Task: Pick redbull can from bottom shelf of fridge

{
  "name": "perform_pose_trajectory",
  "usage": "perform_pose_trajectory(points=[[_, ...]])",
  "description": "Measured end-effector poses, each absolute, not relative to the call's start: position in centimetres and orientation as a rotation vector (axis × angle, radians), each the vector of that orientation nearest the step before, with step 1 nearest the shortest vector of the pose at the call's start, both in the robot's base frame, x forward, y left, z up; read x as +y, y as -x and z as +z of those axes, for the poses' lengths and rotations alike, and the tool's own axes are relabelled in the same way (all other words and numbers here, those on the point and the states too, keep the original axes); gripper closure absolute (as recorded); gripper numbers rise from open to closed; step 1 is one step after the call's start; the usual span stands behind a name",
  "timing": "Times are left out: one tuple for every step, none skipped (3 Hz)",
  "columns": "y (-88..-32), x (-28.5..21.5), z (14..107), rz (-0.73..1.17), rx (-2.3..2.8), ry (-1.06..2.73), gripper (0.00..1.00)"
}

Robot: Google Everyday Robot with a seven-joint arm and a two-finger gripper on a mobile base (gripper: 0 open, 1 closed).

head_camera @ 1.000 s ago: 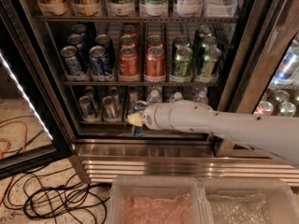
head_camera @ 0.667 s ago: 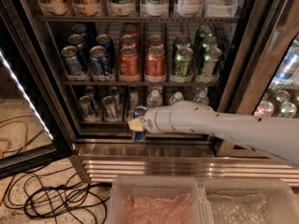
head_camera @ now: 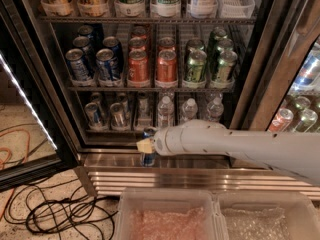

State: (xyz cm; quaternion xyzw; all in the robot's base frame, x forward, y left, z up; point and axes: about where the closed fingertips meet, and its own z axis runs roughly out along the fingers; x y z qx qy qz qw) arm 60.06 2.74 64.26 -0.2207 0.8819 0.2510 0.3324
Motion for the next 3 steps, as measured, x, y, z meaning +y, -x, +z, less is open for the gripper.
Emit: perform_pose_trajectory(points=[[-54.6, 2.7, 60.4, 0.72, 2.468, 0.454, 1.0], [-49.0, 2.0, 57.6, 0.761, 2.625, 0.338, 1.0], [-49.0, 2.0, 57.6, 0.761, 2.625, 0.338, 1.0]])
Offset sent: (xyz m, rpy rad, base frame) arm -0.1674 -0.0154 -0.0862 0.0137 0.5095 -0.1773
